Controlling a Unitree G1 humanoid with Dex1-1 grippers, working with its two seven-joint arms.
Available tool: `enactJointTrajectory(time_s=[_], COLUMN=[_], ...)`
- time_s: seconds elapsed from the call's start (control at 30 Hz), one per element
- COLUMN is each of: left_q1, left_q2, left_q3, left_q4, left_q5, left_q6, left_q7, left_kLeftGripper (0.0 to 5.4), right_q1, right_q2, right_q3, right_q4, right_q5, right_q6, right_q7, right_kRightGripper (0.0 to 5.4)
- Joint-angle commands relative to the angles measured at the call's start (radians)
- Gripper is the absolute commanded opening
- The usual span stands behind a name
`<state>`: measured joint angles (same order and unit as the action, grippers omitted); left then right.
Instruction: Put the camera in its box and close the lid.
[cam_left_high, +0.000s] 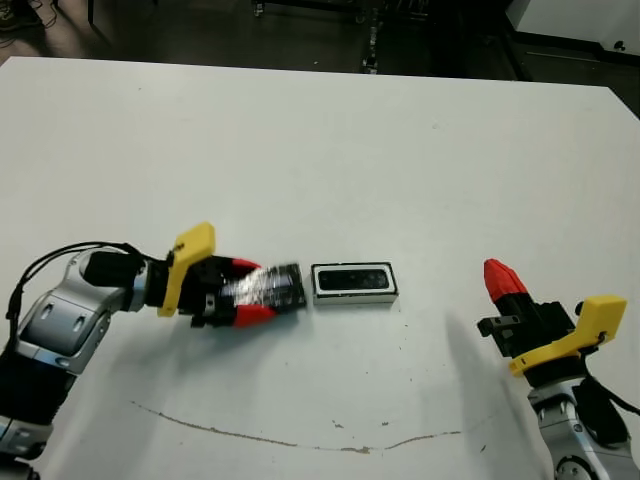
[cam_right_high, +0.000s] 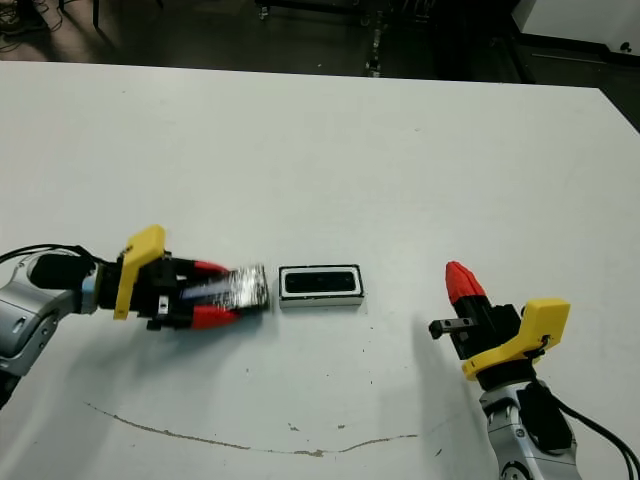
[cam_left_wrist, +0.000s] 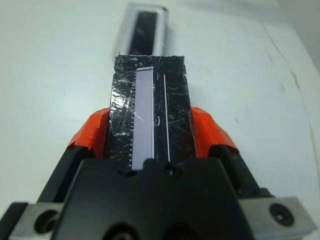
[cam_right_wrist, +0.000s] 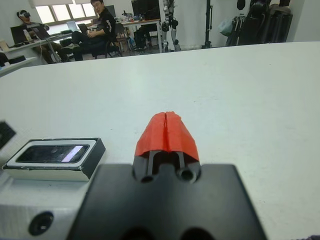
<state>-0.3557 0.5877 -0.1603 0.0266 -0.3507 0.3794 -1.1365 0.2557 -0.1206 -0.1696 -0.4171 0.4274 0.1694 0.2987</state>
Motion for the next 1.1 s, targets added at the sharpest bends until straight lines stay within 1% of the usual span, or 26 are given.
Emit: enactJointTrajectory(time_s=[0.03,0.17,0.27,0.4,0.6,0.73,0.93,1.0,1.1], left_q1=[-0.034,-0.059,-0.073,-0.102,-0.151,-0.170,-0.179,-0.173,-0.166], left_q2=[-0.008,-0.042,-0.075,-0.115,-0.165,-0.195,-0.233,-0.242,-0.262], left_q3=[0.041,0.072,0.074,0.038,-0.027,-0.065,-0.123,-0.133,-0.138], left_q4=[0.013,0.012,0.012,0.046,0.147,0.197,0.263,0.270,0.289], left_q5=[-0.019,-0.029,-0.028,-0.004,0.033,0.056,0.093,0.105,0.110], left_q6=[0.012,0.023,0.050,0.059,0.044,0.040,0.024,0.017,0.013], left_q7=[0.024,0.093,0.150,0.178,0.148,0.132,0.103,0.108,0.114], left_kLeftGripper=[3.16,3.16,3.16,3.16,3.16,3.16,3.16,3.16,3.16], right_q1=[0.000,-0.004,-0.004,-0.006,-0.005,-0.003,-0.004,-0.003,-0.001], right_q2=[-0.012,-0.008,-0.007,-0.009,-0.008,-0.006,-0.007,-0.007,-0.004], right_q3=[0.000,0.003,0.004,0.005,0.008,0.008,0.008,0.006,0.004], right_q4=[0.010,0.017,0.012,0.014,0.012,0.009,0.019,0.023,0.023], right_q5=[0.007,0.006,0.005,0.003,-0.007,0.002,0.002,0.003,0.012], right_q6=[0.006,-0.004,0.005,0.000,-0.006,0.005,-0.009,-0.015,-0.006], right_q7=[0.006,0.012,0.006,0.009,0.004,0.002,0.012,0.015,0.015], right_kRightGripper=[0.00,0.00,0.00,0.00,0.00,0.00,0.00,0.00,0.00])
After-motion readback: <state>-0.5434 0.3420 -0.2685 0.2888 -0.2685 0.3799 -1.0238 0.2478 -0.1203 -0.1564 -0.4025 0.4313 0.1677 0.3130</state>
